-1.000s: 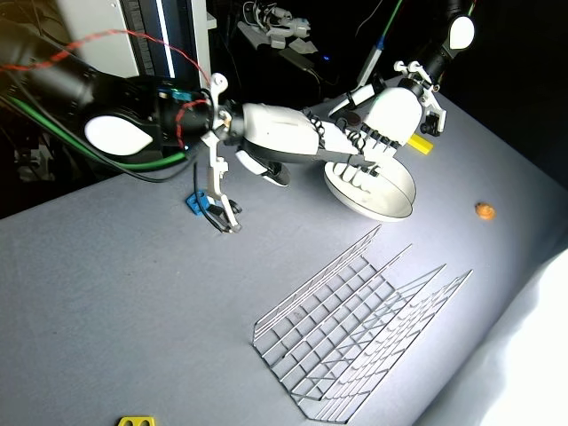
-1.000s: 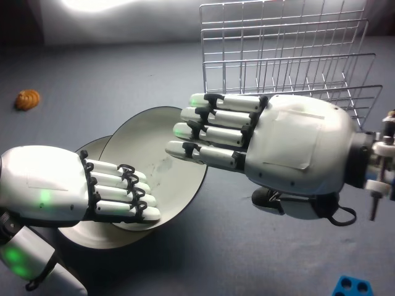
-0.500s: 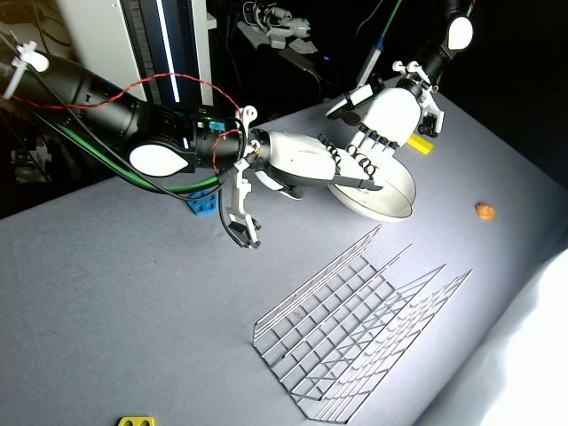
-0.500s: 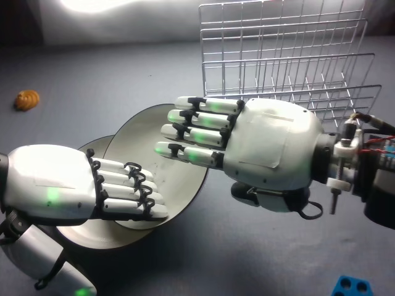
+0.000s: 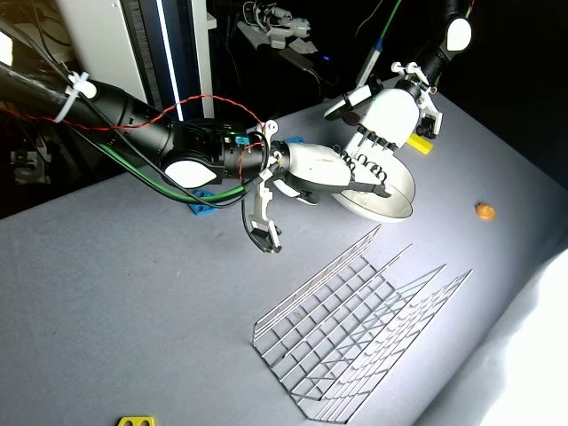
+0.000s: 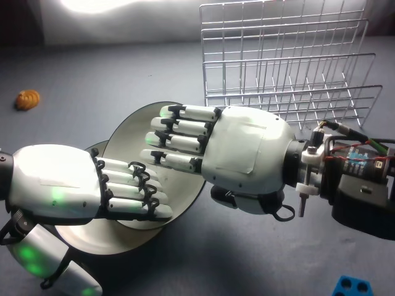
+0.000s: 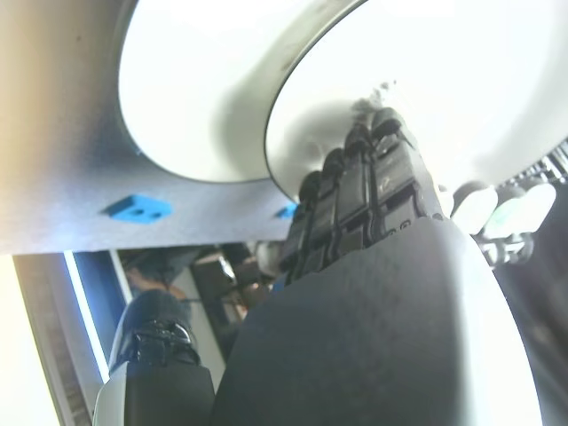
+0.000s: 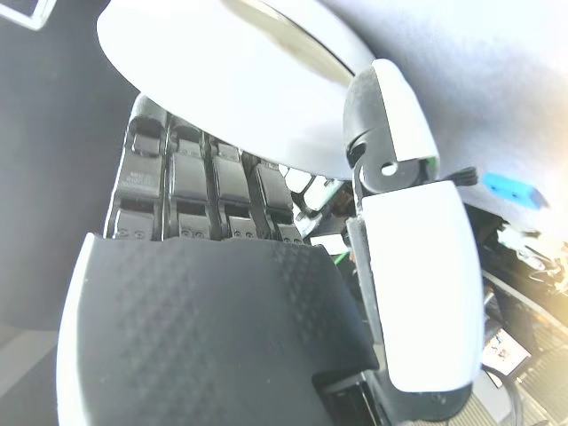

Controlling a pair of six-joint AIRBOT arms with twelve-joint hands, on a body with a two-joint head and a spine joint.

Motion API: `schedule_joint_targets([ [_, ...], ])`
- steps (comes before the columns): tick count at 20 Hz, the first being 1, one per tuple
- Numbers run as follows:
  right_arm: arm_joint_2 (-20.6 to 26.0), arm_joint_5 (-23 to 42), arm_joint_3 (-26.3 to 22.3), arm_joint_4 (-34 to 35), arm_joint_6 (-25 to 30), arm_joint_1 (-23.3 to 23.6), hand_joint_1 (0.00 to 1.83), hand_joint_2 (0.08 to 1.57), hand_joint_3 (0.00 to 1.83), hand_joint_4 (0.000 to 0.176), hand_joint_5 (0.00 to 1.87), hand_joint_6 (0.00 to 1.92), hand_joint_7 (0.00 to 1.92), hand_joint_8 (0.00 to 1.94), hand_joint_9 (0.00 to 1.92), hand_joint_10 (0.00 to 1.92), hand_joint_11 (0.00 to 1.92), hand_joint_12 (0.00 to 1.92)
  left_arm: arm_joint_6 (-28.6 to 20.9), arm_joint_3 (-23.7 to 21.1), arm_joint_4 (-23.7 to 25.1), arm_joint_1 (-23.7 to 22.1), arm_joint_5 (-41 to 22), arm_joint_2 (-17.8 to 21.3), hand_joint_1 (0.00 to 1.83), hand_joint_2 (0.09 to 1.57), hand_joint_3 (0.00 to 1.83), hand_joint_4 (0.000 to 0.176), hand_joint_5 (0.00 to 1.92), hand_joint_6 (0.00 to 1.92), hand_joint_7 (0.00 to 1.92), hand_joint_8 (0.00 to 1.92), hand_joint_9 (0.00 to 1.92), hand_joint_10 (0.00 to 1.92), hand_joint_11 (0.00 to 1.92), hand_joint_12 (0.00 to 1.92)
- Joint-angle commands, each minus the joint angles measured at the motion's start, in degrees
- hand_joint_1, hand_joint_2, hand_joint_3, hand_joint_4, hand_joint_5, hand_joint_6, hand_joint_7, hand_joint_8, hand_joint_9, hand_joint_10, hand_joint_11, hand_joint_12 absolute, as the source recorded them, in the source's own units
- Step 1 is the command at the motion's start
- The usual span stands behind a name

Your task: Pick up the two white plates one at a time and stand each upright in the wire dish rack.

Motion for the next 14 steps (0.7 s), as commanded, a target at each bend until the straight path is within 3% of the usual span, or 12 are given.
schedule_joint_targets([
  [1, -0.4, 8.0, 0.4, -0.3, -0.2, 0.2, 0.96, 1.21, 0.00, 0.000, 0.12, 0.00, 0.11, 0.01, 0.08, 0.01, 0.00, 0.33, -0.2, -0.3, -2.8, -0.5, -3.3, -0.4, 0.00, 1.05, 0.00, 0.000, 0.00, 0.00, 0.00, 0.00, 0.00, 0.00, 0.00, 0.00],
  [4, -2.0, 8.8, 2.4, -0.3, 0.4, 0.8, 0.98, 1.20, 0.00, 0.000, 0.14, 0.01, 0.13, 0.01, 0.10, 0.01, 0.00, 0.40, -0.3, -0.3, -2.9, -0.4, -3.2, -0.5, 0.00, 1.06, 0.00, 0.000, 0.00, 0.00, 0.00, 0.00, 0.00, 0.00, 0.00, 0.00],
  [5, -2.3, 8.9, 2.8, -0.3, 0.6, 0.9, 0.99, 1.21, 0.00, 0.000, 0.20, 0.01, 0.20, 0.01, 0.17, 0.01, 0.00, 0.56, -0.3, -0.2, -3.0, -0.4, -3.2, -0.5, 0.00, 1.06, 0.00, 0.000, 0.00, 0.00, 0.00, 0.00, 0.00, 0.00, 0.00, 0.00],
  [9, -3.1, 9.6, 3.3, -0.3, 0.7, 0.6, 0.97, 1.21, 0.00, 0.000, 0.33, 0.01, 0.32, 0.01, 0.29, 0.01, 0.00, 0.86, -0.4, -0.1, -3.0, -0.4, -3.2, -0.6, 0.00, 1.06, 0.00, 0.000, 0.00, 0.00, 0.00, 0.00, 0.00, 0.00, 0.00, 0.00],
  [14, -3.4, 11.0, 3.3, -0.3, 1.4, 0.5, 0.96, 1.23, 0.00, 0.000, 0.56, 0.01, 0.59, 0.00, 0.60, 0.01, 0.24, 0.90, -0.5, 0.1, -3.5, -0.4, -3.2, -0.6, 0.00, 1.06, 0.00, 0.000, 0.00, 0.00, 0.00, 0.00, 0.00, 0.00, 0.00, 0.00],
])
